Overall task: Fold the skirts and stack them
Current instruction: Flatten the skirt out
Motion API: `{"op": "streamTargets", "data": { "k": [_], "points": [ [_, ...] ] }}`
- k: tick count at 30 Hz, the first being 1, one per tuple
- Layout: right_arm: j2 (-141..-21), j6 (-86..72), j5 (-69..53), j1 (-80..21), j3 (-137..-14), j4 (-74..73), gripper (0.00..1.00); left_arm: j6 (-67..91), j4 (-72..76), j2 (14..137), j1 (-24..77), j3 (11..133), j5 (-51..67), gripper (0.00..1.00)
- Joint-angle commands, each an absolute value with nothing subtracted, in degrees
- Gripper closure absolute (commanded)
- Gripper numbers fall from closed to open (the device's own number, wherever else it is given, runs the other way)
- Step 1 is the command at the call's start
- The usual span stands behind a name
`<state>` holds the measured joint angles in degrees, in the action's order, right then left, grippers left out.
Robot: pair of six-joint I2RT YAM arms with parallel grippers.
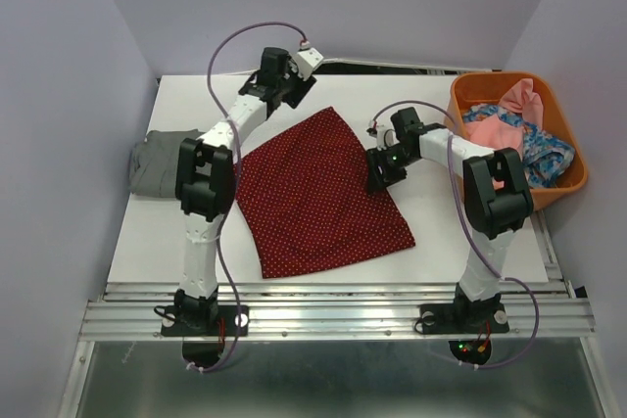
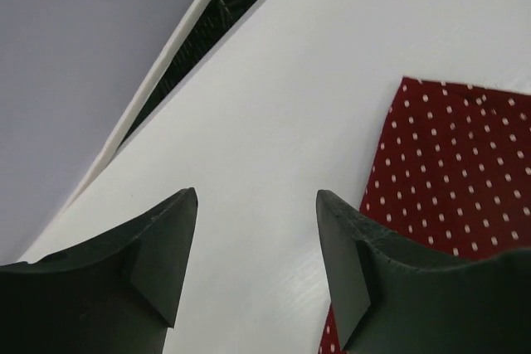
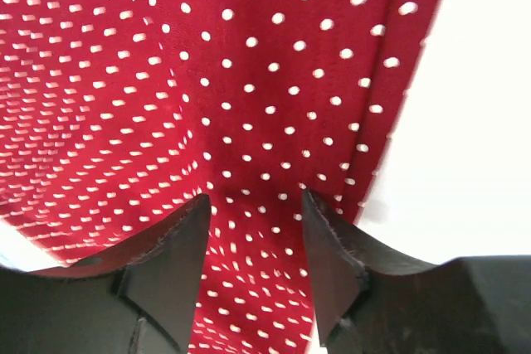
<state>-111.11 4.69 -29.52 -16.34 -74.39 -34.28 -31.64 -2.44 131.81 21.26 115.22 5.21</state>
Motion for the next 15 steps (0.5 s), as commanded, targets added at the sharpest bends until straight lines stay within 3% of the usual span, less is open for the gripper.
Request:
{"op": "streamTargets", "data": {
  "k": [1,7,15],
  "points": [
    [-110.3,8.8,-25.0,-16.3,-80.8,-38.3,0.43,-27.9,-14.9,117.6,17.2,108.5,12.9,0.34],
    [-118.1,14.1,-27.0,-18.4,-93.8,-44.3,0.41,-24.8,-23.6,110.8,13.7,94.9,20.1,0.39],
    [-124.5,19.3,-21.4,-19.7,-92.6,-44.7,0.45,-25.5,-28.4,109.2,13.6,85.2,21.4,0.46]
  ]
}}
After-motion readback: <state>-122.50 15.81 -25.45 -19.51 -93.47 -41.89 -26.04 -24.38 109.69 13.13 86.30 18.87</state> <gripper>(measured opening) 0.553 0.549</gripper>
